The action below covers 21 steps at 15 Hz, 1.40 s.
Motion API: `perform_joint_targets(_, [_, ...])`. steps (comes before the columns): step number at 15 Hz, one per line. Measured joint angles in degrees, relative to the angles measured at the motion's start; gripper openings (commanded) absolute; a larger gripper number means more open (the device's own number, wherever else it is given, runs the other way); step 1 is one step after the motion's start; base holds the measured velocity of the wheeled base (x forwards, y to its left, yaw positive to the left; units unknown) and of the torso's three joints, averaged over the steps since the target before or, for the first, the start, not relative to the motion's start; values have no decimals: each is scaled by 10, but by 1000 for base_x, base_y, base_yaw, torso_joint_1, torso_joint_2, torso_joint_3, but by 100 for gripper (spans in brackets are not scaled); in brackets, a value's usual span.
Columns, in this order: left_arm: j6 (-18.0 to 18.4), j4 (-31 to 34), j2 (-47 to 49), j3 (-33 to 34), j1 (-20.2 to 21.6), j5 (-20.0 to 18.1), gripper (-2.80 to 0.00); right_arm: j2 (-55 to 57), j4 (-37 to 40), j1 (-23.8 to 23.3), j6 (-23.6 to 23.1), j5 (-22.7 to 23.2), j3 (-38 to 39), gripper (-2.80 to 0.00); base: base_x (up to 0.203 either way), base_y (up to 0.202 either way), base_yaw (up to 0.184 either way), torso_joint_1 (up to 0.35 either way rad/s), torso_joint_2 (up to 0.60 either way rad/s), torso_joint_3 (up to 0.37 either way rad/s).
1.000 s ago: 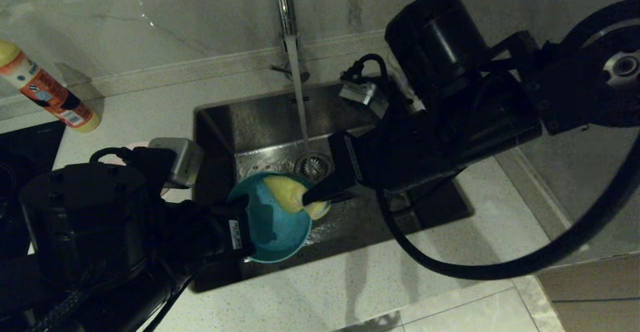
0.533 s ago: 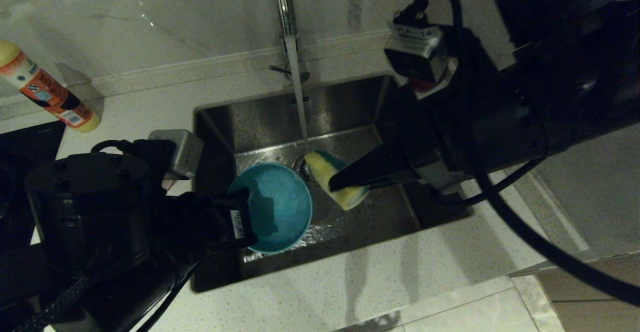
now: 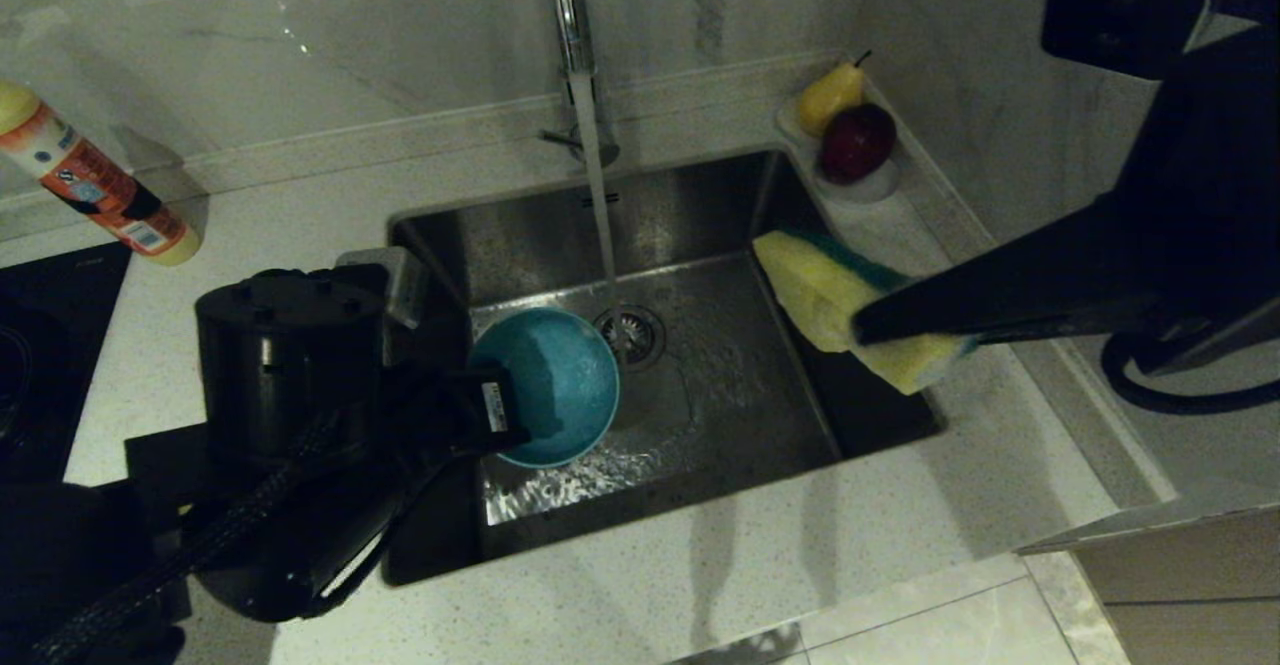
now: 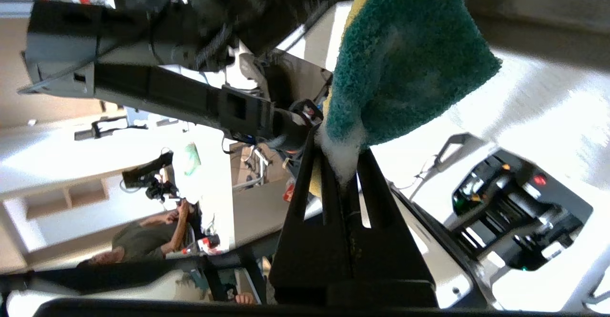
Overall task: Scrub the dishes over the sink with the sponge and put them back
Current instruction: Rinse the bowl
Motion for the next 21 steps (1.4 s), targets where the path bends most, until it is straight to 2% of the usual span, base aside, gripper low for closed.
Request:
perform_joint_targets(3, [-43,5,51,-23,16,0,-280,-47,-7,-26,-2,2,69,-280,0,0,0,0,0,0])
perform_joint_targets(6, [-68,7,110,-60,30,0,-280,-78,-41,-44,-1,4,128,-280,0,0,0,0,0,0])
perform_joint_targets(9, [-80,41,155,-115,35,0,-280,-97,-62,-47,-1,5,152,-280,0,0,0,0,0,0])
perform_joint_targets(13, [-94,124,182,-197,46,0,-280,-107,-64,-51,-2,5,172,-280,0,0,0,0,0,0])
perform_joint_targets(18, [-109,137,212,-240,78,-2,-280,-114,-81,-57,-2,7,203,-280,0,0,0,0,0,0])
perform_joint_targets(21, [-116,157,224,-270,83,-16,-280,-116,-107,-57,-2,8,219,-280,0,0,0,0,0,0])
